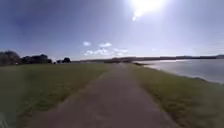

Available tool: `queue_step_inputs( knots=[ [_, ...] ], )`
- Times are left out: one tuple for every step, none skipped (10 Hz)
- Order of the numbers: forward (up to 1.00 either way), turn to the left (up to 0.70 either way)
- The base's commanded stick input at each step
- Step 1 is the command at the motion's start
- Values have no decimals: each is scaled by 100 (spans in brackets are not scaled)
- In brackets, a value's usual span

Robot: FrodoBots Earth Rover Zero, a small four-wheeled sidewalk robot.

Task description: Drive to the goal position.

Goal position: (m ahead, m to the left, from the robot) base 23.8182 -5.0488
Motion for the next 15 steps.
queue_step_inputs(
  knots=[
    [85, 0],
    [85, 0],
    [85, 0],
    [85, 0],
    [85, -11],
    [85, -23],
    [85, -6],
    [85, 0],
    [85, 0],
    [85, 0],
    [85, 0],
    [85, 0],
    [85, 0],
    [85, 0],
    [85, 0]
  ],
)
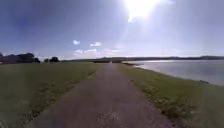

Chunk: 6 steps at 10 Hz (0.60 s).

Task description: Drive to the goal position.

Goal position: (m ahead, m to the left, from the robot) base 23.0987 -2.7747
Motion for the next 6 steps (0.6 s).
queue_step_inputs(
  knots=[
    [85, 0],
    [85, 0],
    [85, 0],
    [85, 0],
    [85, 0],
    [85, 0]
  ],
)
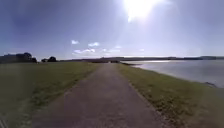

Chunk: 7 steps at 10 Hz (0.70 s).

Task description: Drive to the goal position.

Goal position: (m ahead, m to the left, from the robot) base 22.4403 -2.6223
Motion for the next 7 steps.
queue_step_inputs(
  knots=[
    [85, 0],
    [85, 0],
    [85, 0],
    [85, 0],
    [85, 0],
    [85, 0],
    [85, 0]
  ],
)
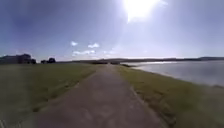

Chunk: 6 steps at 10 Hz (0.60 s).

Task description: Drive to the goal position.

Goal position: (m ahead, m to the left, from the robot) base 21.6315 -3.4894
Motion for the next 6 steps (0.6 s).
queue_step_inputs(
  knots=[
    [85, 0],
    [85, 0],
    [85, 0],
    [85, 0],
    [85, 0],
    [85, 0]
  ],
)
